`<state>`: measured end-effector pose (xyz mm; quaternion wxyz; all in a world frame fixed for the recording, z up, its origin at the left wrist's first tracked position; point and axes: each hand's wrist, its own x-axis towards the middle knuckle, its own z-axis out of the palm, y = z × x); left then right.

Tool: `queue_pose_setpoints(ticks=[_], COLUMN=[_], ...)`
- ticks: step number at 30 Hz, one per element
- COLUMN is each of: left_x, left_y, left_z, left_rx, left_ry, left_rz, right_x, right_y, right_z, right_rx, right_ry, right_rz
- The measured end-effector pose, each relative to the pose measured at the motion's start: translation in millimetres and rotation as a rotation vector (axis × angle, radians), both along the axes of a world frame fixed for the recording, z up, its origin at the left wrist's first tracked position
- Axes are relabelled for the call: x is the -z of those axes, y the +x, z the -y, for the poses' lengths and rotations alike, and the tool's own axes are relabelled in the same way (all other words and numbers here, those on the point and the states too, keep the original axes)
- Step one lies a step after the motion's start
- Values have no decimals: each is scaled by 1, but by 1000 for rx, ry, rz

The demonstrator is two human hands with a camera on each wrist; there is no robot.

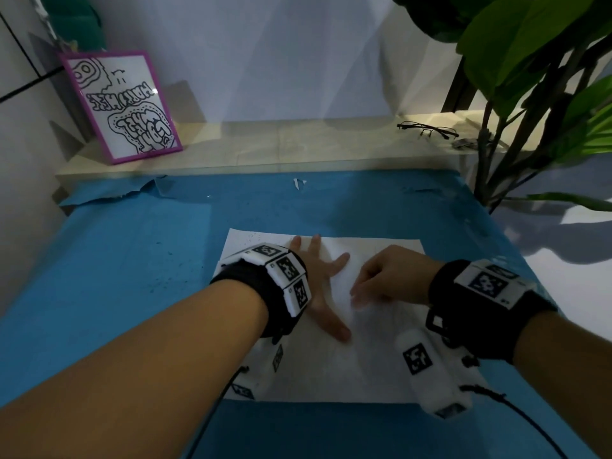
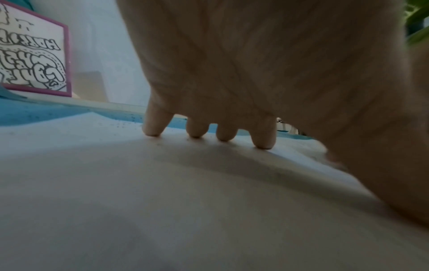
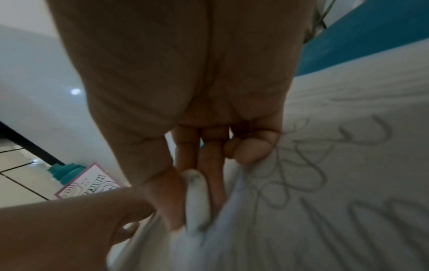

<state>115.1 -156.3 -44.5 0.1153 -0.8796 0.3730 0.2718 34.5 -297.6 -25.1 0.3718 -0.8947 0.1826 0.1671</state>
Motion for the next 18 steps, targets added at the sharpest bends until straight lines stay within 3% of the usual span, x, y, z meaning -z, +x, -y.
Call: queue_pose_setpoints(ticks=[3, 6, 10, 14, 18], left_x=[-3, -3, -2, -3, -4], left_y=[-1, -1, -1, -1, -2], left_z=[2, 1, 3, 3, 4], left_rx=[-8, -10, -22, -24, -36], left_ry=[9, 2, 4, 10, 5], left_rz=[-10, -5, -22, -21, -28], right_x=[0, -2, -4, -4, -5], right_y=[5, 4, 7, -1, 2], right_z=[0, -5, 3, 0, 9], right_rx=[55, -42, 81, -74, 35], right_ry=[-27, -57, -59, -67, -70], right_rz=[88, -27, 63, -78, 22])
